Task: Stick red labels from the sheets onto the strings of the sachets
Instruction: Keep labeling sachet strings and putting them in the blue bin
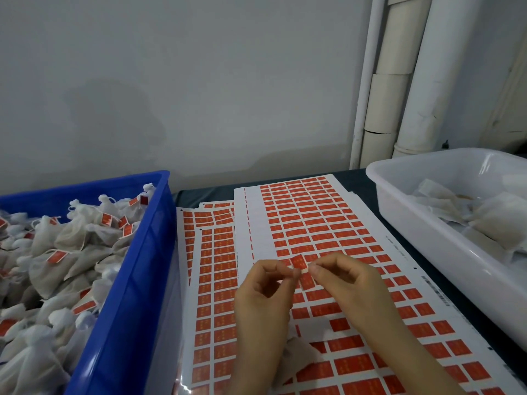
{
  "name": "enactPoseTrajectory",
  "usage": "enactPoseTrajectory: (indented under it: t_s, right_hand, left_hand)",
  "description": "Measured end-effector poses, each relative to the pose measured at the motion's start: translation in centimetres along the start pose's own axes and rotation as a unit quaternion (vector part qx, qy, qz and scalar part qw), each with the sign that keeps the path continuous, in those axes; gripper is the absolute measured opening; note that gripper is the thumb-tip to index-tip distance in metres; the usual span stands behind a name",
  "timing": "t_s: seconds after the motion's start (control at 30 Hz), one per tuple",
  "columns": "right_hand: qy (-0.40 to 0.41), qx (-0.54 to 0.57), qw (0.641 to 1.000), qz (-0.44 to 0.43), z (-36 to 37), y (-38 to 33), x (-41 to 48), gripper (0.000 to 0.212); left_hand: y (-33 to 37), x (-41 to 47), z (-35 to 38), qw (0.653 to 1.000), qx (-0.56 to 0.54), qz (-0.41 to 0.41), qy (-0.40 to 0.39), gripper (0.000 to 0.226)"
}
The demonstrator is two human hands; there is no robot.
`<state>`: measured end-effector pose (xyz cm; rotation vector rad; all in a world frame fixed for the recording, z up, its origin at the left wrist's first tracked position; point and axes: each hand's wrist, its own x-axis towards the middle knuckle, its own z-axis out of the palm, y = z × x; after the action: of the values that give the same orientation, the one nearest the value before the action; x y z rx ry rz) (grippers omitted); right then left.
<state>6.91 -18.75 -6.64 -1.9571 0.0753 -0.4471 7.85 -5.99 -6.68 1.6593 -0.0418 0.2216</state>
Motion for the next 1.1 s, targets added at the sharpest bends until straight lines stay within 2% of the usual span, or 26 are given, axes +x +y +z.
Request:
enactPoseTrajectory:
  t_s: [0.2, 0.33, 0.43, 0.53, 0.63, 0.73, 0.87, 1.1]
  right_hand:
    - [-0.012, 0.029, 0.999, -0.021, 0.0, -0.3, -0.3, 0.011]
    - [-0.008, 0.046, 0.999, -0.019, 0.1, -0.5, -0.4, 0.003]
    - [0.003, 0.03, 0.999, -0.045, 0.2, -0.8, -0.6, 0.014]
    - [0.003, 0.038, 0.998, -0.054, 0.4, -1.1, -0.6, 0.015]
    - [0.009, 0.069, 0.997, -0.039, 0.4, -1.3, -0.4, 0.029]
    - [-0.006, 0.097, 0.995, -0.017, 0.4, -1.3, -0.4, 0.042]
    - [-0.013, 0.106, 0.994, 0.0, 0.5, -1.1, -0.4, 0.032]
    - [0.005, 0.087, 0.996, -0.001, 0.5, -1.0, -0.4, 0.039]
  left_hand:
    - [0.7, -0.3, 0.1, 0.998, 0.041, 0.04, -0.017, 0.031]
    - [0.6, -0.3, 0.1, 0.998, 0.038, 0.05, -0.02, 0.033]
    - [0.3, -0.3, 0.2, 0.996, 0.048, 0.07, -0.019, 0.03]
    - [0.2, -0.1, 0.2, 0.999, 0.028, 0.023, -0.015, 0.033]
    - [0.5, 0.1, 0.0, 0.997, -0.046, -0.059, -0.022, 0.035]
    - [0.7, 0.1, -0.2, 0.989, -0.096, -0.11, -0.024, 0.026]
    - [0.8, 0.1, -0.4, 0.98, -0.132, -0.143, -0.029, 0.018]
    - [1.0, 0.1, -0.2, 0.973, -0.162, -0.164, -0.021, 0.011]
